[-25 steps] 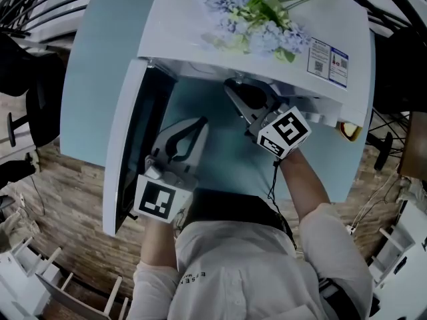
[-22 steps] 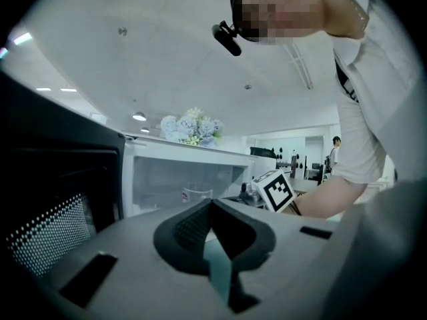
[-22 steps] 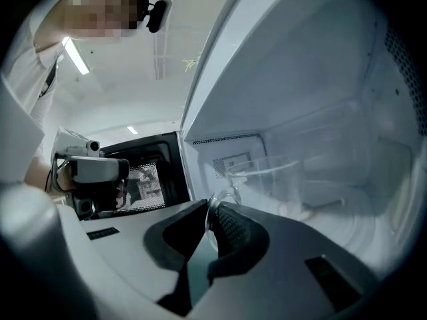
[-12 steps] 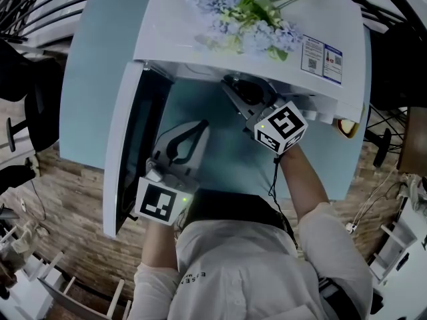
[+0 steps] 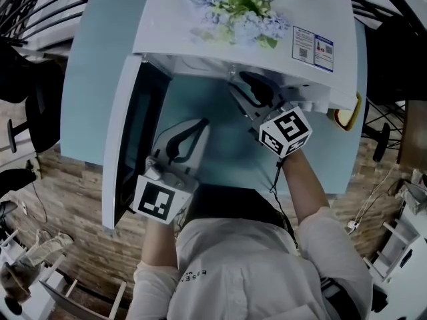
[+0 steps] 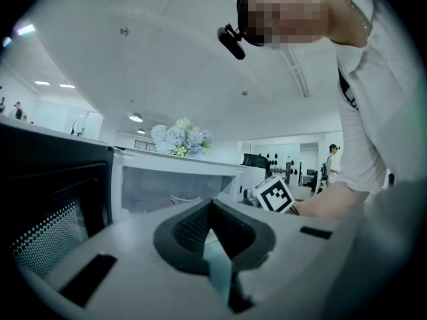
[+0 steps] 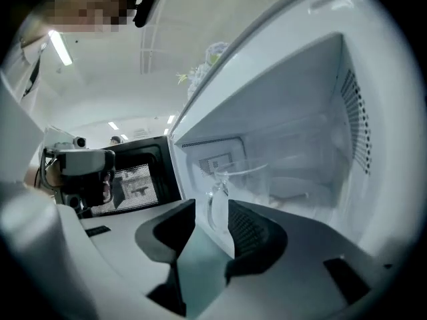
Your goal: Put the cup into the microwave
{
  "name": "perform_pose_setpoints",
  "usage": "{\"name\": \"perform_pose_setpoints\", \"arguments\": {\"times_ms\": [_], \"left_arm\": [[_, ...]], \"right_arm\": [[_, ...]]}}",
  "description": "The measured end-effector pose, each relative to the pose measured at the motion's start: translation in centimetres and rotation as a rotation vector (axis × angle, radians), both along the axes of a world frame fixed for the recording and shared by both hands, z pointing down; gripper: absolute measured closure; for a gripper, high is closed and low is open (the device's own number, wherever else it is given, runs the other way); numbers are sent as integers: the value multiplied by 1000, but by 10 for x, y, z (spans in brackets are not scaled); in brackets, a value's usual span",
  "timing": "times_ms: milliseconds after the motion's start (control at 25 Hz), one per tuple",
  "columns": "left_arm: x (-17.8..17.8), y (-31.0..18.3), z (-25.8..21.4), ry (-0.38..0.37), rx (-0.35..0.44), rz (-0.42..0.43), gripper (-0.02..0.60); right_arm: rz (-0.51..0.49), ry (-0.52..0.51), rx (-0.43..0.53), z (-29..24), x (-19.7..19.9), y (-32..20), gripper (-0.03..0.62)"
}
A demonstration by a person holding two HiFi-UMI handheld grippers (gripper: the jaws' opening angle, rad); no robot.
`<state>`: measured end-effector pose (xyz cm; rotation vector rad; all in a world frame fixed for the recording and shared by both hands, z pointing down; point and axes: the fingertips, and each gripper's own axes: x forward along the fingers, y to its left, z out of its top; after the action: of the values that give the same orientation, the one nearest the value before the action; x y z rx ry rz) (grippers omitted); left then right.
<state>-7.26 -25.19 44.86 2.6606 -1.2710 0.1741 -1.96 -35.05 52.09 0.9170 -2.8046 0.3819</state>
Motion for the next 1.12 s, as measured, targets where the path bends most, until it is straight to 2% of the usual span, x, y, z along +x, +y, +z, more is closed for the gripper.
{"name": "perform_pose_setpoints", "arguments": {"times_ms": [320,480,720,840,960,1120], "left_arm": [[8,14,-23,-56,36,-4,580],[11,22,-40,-78,46,-16,580],[13,26,-68,-98,88,-24,580],[10,29,-82,-109,115,-26,580],[5,31,-100,-109,116,-51,580],[-1,27,-118,-121,171,-48,580]], "right_arm": [[61,-30,22,-43,25,38,450],[43,-55,22,-70,32,65,454],[104,-112,50,-111,53,85,557],[114,-143,84,-137,62,93,572],[135,-138,134,-159,69,97,577],[187,-110,190,-182,80,95,577]]}}
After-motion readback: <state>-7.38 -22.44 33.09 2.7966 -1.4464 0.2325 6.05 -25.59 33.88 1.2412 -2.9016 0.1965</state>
